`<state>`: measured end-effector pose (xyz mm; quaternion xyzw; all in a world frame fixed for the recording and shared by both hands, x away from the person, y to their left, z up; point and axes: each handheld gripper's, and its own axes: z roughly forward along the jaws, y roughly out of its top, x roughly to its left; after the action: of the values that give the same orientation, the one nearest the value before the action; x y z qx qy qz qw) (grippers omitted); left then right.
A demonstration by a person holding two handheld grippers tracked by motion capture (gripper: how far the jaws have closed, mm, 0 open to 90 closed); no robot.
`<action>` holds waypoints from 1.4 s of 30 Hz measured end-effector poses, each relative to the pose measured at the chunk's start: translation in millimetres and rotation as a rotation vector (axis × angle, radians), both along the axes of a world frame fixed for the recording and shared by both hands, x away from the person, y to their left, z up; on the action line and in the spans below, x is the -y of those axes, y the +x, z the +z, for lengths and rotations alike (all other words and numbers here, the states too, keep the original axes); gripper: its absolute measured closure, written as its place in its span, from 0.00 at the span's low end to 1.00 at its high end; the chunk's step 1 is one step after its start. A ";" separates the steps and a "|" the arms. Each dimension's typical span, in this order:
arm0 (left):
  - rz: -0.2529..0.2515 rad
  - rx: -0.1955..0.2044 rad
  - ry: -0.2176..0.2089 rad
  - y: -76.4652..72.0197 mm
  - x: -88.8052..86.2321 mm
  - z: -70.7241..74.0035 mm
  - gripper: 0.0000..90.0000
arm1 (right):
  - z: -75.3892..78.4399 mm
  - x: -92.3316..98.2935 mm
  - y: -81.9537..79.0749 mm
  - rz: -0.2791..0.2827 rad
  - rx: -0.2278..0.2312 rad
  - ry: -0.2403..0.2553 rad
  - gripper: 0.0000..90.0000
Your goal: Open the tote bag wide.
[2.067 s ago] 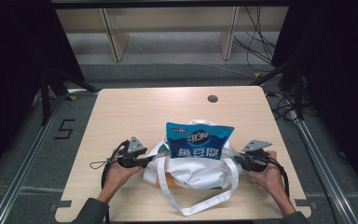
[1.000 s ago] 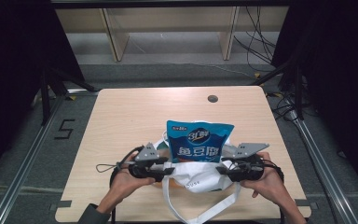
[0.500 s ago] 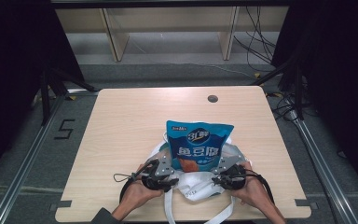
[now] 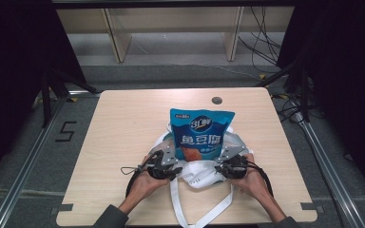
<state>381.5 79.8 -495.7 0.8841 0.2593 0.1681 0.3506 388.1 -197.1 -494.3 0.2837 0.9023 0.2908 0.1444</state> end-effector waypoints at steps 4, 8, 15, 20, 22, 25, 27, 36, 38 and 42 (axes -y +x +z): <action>-0.006 0.013 -0.020 -1.5 -3.8 6.4 0.68 | 0.3 2.7 2.3 -0.009 -0.010 0.028 0.84; -0.024 0.064 -0.078 -10.1 -8.5 32.8 0.56 | 11.8 11.9 1.2 -0.025 -0.016 0.087 0.60; 0.030 0.212 -0.103 -11.2 -37.7 89.2 0.52 | 61.0 43.5 -11.6 -0.036 0.007 0.260 0.50; 0.129 0.177 -0.076 15.8 -54.1 80.7 0.50 | 81.7 63.4 2.3 -0.138 0.167 0.208 0.53; 0.129 0.151 -0.052 26.0 -56.7 71.9 0.49 | 78.0 68.8 14.1 -0.186 0.193 0.153 0.53; 0.171 0.139 -0.067 37.7 -58.7 63.1 0.53 | 64.2 71.0 30.5 -0.202 0.188 0.119 0.58; 0.164 0.138 -0.116 46.5 -62.0 61.1 0.61 | 58.3 69.9 39.3 -0.191 0.188 0.101 0.65; 0.231 0.156 -0.254 84.6 -61.1 63.8 0.92 | 54.7 62.4 69.1 -0.198 0.247 0.102 0.98; 0.246 0.133 -0.242 97.1 -62.2 52.6 0.95 | 51.9 60.5 76.7 -0.209 0.243 0.113 0.98; 0.265 0.038 -0.184 116.4 -63.4 19.8 0.94 | 31.7 53.3 90.2 -0.229 0.188 0.053 0.98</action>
<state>497.8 143.3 -475.9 0.8029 0.3814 0.2054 0.4095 478.3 -250.5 -462.5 0.3600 0.8385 0.3216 0.2528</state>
